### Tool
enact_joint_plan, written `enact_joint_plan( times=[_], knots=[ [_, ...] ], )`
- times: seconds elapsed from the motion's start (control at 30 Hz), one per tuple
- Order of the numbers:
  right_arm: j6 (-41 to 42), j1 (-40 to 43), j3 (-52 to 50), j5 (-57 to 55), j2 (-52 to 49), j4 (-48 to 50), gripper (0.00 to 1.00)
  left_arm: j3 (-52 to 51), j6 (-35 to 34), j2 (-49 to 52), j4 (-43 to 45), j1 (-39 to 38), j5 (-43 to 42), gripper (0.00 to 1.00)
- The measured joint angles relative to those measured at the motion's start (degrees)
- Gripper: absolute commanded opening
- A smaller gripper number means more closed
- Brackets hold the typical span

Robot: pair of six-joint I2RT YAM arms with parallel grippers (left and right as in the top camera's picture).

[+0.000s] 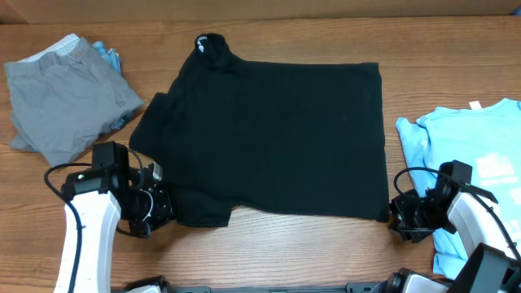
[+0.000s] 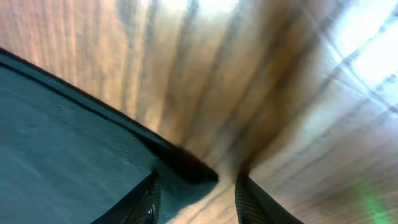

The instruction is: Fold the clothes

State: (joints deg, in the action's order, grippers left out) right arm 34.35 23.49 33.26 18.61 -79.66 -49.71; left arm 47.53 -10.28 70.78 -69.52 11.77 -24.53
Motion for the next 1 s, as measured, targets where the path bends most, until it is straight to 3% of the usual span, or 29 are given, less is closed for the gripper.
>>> enact_joint_plan(
  times=[0.53,0.6,0.8,1.0],
  knots=[
    [1.03,0.0,-0.76,1.57,0.28,3.45,0.4,0.0,0.0,-2.93,-2.51,0.0,-0.42,0.04],
    [1.38,0.0,-1.31,1.99,0.79,4.24,0.38,0.0,0.0,-2.93,-2.51,0.0,-0.5,0.04],
    [1.46,0.0,-2.32,2.4,1.05,5.66,0.04,0.02,0.0,-2.93,-2.49,0.0,-0.68,0.04],
    [-0.22,0.0,-0.87,1.55,0.92,-1.31,0.04,1.05,0.0,-2.93,-2.73,0.0,-0.79,0.04]
  ],
)
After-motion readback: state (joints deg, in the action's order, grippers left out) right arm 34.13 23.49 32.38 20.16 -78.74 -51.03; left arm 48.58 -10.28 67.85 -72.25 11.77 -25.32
